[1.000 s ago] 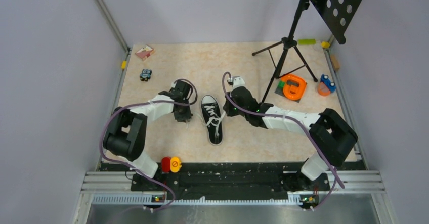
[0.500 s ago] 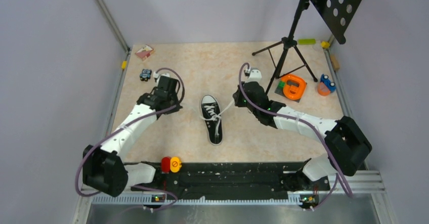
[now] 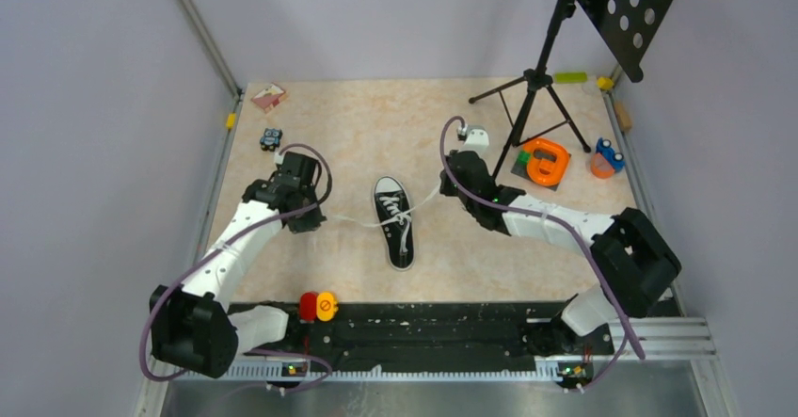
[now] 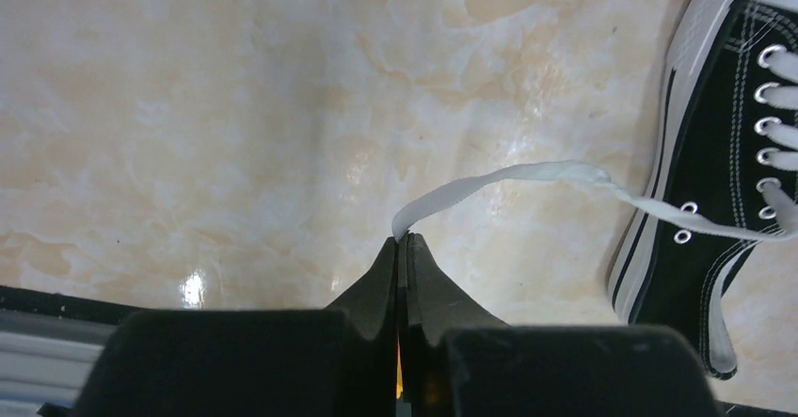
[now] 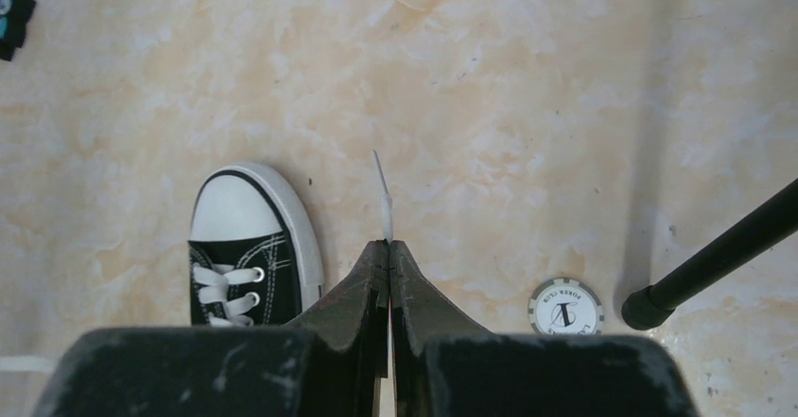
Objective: Tie the shoes
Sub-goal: Tie the shoelace on the shoe.
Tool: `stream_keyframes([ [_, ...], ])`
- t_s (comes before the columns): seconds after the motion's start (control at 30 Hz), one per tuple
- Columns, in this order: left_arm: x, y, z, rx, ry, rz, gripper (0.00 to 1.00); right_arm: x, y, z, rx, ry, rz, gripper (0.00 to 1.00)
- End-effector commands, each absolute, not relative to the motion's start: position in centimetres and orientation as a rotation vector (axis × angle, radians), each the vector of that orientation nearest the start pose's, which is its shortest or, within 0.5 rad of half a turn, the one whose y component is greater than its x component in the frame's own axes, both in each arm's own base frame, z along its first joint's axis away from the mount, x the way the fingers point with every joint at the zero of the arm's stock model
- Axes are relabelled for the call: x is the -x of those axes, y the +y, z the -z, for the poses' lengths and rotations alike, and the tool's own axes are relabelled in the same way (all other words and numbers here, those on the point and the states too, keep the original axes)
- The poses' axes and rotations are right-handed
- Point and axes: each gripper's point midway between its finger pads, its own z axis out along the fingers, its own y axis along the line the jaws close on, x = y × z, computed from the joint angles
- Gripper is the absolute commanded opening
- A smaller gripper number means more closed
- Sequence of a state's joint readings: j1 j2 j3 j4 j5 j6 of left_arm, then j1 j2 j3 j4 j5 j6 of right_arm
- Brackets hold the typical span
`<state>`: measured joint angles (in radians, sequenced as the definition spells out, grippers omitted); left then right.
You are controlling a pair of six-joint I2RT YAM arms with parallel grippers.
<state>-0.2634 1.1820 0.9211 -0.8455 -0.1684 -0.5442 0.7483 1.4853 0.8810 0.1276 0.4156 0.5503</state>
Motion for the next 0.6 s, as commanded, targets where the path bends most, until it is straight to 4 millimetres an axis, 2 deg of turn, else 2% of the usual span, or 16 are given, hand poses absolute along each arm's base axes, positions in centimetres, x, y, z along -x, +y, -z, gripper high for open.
stream_keyframes([
  [0.0, -22.1, -5.8, -11.1, 0.395, 2.693, 0.061, 0.00, -37.7, 25.5, -15.1, -0.085, 1.988, -0.350, 0.00],
  [0.13, -21.7, -5.3, -12.0, 0.460, 2.626, 0.056, 0.00, -38.3, 24.7, -13.9, -0.139, 2.008, -0.355, 0.00],
  [0.37, -22.7, -5.1, -14.1, 0.554, 2.514, 0.126, 0.00, -39.1, 23.5, -11.7, -0.220, 2.048, -0.280, 0.00],
  [0.47, -22.9, -5.1, -14.5, 0.546, 2.501, 0.141, 0.00, -39.4, 23.5, -12.3, -0.228, 2.038, -0.276, 0.00],
  [0.57, -23.3, -5.6, -15.0, 0.465, 2.509, 0.170, 0.00, -40.2, 24.6, -14.1, -0.199, 2.014, -0.312, 0.00],
])
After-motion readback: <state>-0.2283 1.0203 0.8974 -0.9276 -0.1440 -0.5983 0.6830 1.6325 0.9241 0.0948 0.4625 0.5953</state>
